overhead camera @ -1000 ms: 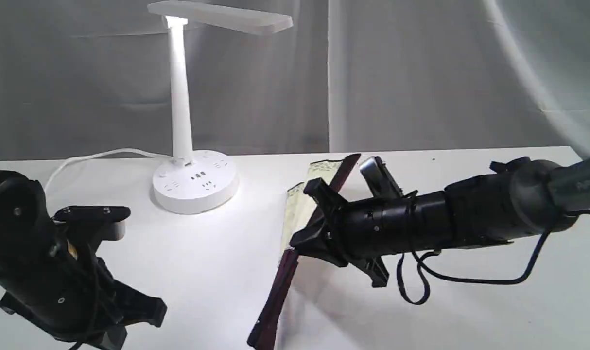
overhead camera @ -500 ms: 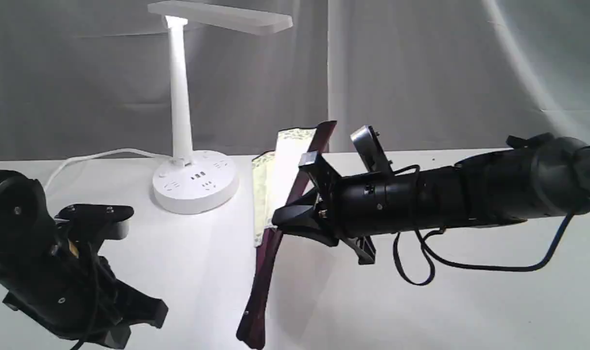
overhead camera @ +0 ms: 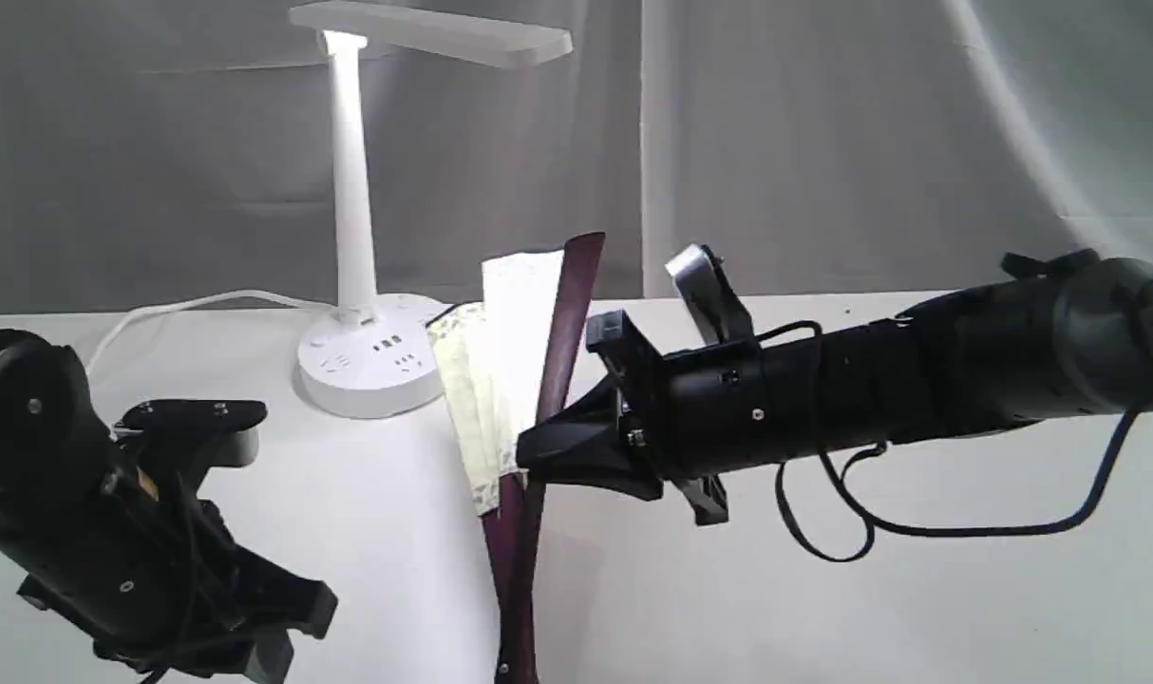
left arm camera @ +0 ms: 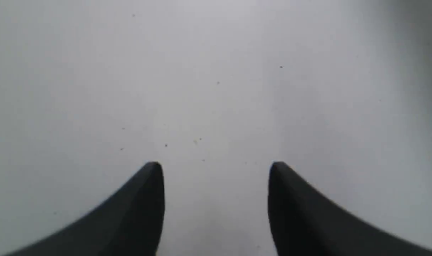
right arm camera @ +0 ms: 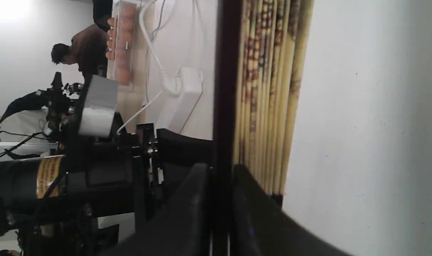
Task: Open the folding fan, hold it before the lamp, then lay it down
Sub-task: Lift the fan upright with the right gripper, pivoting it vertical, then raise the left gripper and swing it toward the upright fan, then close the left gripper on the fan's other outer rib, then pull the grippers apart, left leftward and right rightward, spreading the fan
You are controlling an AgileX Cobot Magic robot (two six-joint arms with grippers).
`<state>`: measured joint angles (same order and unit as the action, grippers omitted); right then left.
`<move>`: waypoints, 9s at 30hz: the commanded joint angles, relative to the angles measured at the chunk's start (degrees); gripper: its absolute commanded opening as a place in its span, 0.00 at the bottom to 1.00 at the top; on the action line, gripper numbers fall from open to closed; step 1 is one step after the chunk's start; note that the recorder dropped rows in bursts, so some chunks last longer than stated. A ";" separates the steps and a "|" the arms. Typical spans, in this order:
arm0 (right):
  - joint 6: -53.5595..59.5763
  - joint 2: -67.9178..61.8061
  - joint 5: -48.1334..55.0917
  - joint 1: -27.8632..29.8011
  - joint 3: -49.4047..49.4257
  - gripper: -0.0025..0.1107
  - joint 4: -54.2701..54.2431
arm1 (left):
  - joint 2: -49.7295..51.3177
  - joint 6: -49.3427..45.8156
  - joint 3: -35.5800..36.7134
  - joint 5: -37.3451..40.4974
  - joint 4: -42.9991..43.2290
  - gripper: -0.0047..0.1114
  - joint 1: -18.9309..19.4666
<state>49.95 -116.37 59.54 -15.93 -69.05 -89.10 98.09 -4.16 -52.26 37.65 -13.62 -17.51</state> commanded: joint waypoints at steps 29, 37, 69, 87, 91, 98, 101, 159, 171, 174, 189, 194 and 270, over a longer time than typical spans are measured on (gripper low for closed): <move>7.44 3.55 10.42 14.74 9.90 0.02 7.34 | 0.02 -8.47 -7.21 -10.44 -6.03 0.29 -6.01; 8.26 3.45 10.42 18.44 9.90 0.02 6.01 | 0.02 -19.58 -7.35 -15.04 -21.21 0.29 -6.01; 8.26 3.45 10.42 18.73 9.90 0.02 4.87 | -1.48 -42.41 -7.35 -27.76 -33.00 0.29 -6.01; 8.26 3.45 10.42 18.73 9.90 0.02 5.67 | -2.44 -15.10 -10.66 -13.50 11.85 0.04 -12.53; 8.26 3.45 10.42 18.73 9.90 0.02 5.80 | -2.57 0.90 -11.74 -11.92 25.72 0.04 -14.45; 8.26 3.45 10.42 18.73 9.90 0.02 5.54 | -3.94 2.41 -4.03 -34.43 17.57 0.04 -14.44; 8.26 3.45 10.42 18.73 9.90 0.02 5.28 | -4.11 2.80 0.95 -45.55 17.57 0.04 -14.44; 8.35 3.45 10.42 18.73 9.90 0.02 3.61 | 36.36 104.81 -12.91 -104.61 26.49 0.59 -14.44; 8.35 3.45 10.42 18.61 9.90 0.02 3.17 | 38.67 104.81 -17.65 -102.99 28.93 0.59 -14.44; 8.25 3.45 10.42 18.61 9.90 0.02 3.20 | 38.80 104.81 -18.34 -102.55 29.27 0.56 -14.44; 8.25 3.11 10.42 17.20 9.90 0.02 3.36 | 39.99 104.17 -18.68 -102.36 29.18 0.13 -14.44; 8.25 3.11 10.42 16.60 9.90 0.02 3.36 | 39.99 104.17 -18.68 -102.82 29.18 0.28 -14.44; 8.61 3.11 -2.08 18.73 9.68 0.02 -10.85 | 37.41 115.37 -18.45 -107.61 33.15 0.04 -11.76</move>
<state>57.25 -113.66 57.75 1.68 -59.14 -101.03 137.50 111.00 -70.81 -68.38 22.07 -29.38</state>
